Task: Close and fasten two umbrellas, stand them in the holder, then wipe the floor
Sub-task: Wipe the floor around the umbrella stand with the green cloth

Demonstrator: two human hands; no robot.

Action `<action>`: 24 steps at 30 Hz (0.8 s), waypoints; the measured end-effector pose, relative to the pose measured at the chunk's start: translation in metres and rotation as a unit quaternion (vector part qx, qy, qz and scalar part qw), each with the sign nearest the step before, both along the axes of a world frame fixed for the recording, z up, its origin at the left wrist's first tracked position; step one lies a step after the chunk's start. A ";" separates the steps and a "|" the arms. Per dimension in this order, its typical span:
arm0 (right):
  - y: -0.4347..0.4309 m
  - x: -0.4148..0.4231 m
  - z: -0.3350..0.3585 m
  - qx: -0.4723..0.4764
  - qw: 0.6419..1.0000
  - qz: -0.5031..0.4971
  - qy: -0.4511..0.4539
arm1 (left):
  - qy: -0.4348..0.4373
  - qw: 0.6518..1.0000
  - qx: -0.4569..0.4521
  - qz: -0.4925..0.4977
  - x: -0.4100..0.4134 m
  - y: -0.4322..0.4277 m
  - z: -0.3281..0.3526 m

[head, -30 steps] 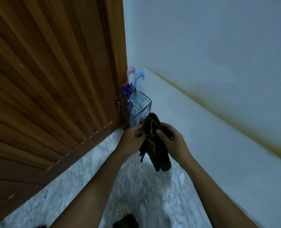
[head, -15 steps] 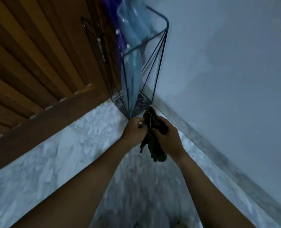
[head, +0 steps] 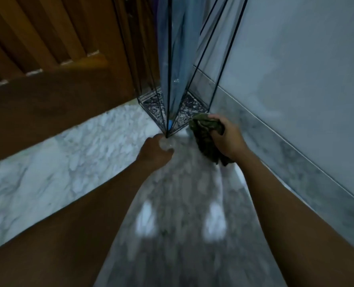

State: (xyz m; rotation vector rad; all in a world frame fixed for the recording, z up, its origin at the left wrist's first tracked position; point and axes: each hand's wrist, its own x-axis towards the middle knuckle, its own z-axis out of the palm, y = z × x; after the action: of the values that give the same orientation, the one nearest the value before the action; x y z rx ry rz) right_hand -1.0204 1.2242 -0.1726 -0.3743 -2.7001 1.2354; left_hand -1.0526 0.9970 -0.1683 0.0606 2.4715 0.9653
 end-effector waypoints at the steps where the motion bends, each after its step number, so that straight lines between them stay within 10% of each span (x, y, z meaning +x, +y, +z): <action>1: 0.009 -0.009 -0.001 0.028 1.000 0.002 -0.002 | 0.017 0.998 -0.066 -0.013 0.004 -0.008 -0.012; 5: 0.032 -0.040 -0.018 0.192 0.981 -0.029 0.001 | 0.021 0.963 -0.266 -0.028 0.017 -0.035 -0.042; 10: 0.037 -0.056 -0.073 0.303 0.951 0.040 -0.052 | -0.011 0.963 -0.269 -0.016 0.016 -0.048 -0.051; 24: -0.084 0.001 -0.083 0.209 0.977 0.041 -0.005 | 0.012 0.962 -0.266 -0.060 0.014 -0.058 -0.055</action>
State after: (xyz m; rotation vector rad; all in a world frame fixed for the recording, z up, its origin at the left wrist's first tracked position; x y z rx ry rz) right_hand -1.0199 1.1404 -0.2555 -0.2139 -2.9069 0.6503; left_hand -1.0387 0.9386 -0.2233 0.0433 2.6283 0.2308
